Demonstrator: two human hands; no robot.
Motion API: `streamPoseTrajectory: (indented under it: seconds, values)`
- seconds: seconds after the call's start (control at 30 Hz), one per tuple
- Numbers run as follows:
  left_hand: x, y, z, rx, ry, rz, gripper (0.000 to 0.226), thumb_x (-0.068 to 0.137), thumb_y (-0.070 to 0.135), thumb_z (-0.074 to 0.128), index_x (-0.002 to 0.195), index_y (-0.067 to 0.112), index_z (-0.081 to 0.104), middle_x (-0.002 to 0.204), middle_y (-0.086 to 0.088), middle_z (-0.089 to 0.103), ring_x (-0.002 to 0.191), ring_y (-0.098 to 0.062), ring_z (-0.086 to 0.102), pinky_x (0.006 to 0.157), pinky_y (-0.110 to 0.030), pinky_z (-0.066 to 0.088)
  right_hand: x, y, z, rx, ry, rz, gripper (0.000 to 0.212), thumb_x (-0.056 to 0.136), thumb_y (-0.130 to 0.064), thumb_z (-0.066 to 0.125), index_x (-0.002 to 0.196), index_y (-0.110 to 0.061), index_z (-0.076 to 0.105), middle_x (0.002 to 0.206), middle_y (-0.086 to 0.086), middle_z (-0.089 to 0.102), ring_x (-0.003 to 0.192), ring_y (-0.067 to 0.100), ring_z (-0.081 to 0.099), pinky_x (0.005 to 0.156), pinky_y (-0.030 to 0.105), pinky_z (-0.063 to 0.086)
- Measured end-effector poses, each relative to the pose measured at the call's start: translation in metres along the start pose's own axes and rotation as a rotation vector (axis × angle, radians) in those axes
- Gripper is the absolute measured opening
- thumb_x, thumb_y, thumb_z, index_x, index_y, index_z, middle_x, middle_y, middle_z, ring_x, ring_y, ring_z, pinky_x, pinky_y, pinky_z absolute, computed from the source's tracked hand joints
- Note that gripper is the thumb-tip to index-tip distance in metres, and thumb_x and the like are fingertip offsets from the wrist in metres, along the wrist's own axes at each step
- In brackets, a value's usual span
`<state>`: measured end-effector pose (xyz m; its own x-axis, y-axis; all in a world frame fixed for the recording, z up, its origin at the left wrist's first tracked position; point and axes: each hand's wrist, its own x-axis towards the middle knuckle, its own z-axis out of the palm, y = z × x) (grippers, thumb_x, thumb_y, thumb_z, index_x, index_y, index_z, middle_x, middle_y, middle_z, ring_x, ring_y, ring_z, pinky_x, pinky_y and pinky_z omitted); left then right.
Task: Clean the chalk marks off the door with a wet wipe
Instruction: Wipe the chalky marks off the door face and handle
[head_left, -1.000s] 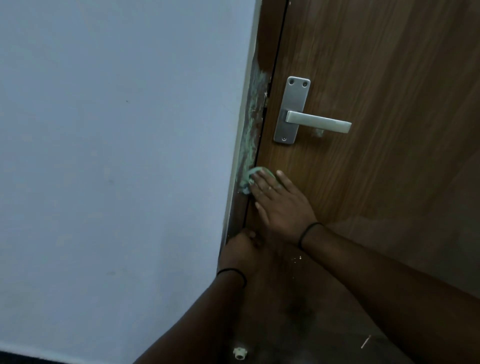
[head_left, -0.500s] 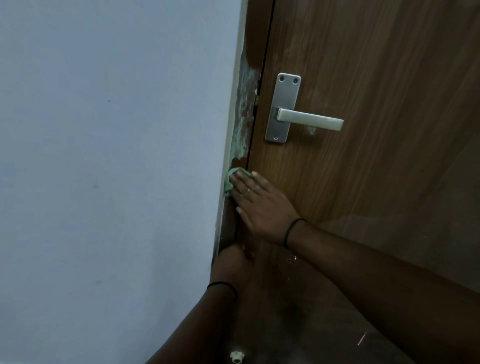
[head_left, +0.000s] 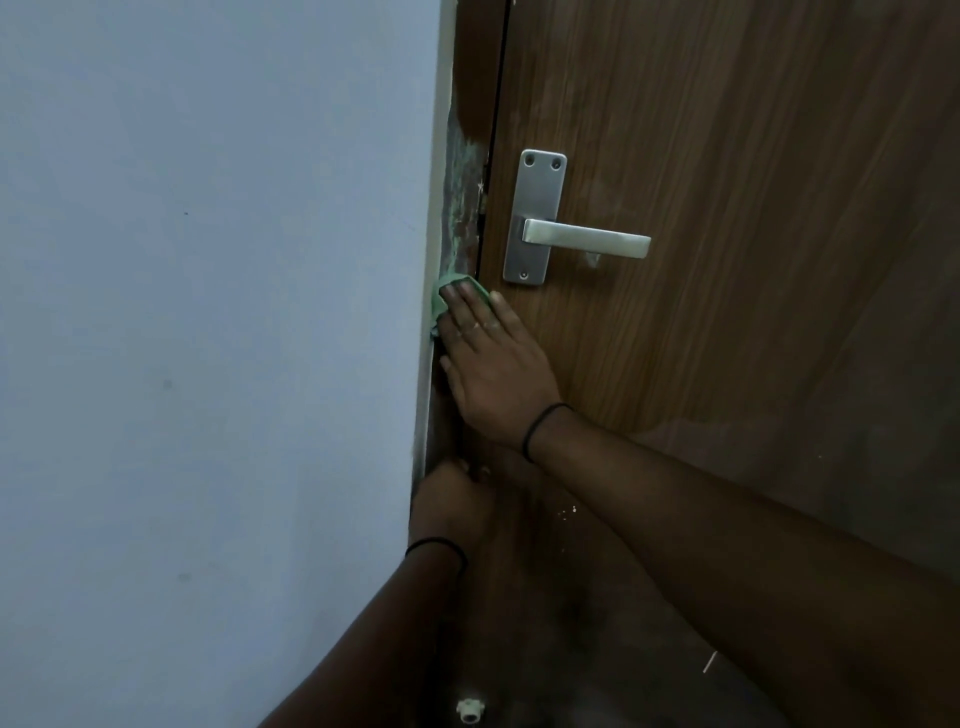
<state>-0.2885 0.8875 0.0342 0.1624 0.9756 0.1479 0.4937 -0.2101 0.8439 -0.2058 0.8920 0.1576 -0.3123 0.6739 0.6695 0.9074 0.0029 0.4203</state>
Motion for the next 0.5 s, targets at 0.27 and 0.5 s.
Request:
streamPoseTrajectory:
  seconds: [0.27, 0.5]
  values:
    - [-0.003, 0.012, -0.016, 0.029, -0.001, 0.023, 0.025, 0.094, 0.032, 0.053, 0.094, 0.009, 0.064, 0.097, -0.013, 0.07, 0.092, -0.032, 0.066, 0.073, -0.03, 0.048, 0.006, 0.017, -0.008, -0.053, 0.008, 0.007, 0.056, 0.1, -0.032, 0.033, 0.15, -0.007, 0.028, 0.159, 0.011, 0.021, 0.149, 0.024, 0.013, 0.122, 0.04, 0.009]
    - [-0.007, 0.018, -0.023, 0.043, -0.025, 0.063, 0.027, 0.095, 0.03, 0.052, 0.098, 0.006, 0.064, 0.098, -0.013, 0.07, 0.091, -0.032, 0.066, 0.08, -0.038, 0.055, -0.012, 0.006, -0.007, -0.08, -0.106, -0.097, 0.053, 0.102, -0.032, 0.026, 0.149, -0.008, 0.031, 0.158, 0.011, 0.022, 0.149, 0.025, 0.013, 0.122, 0.044, 0.004]
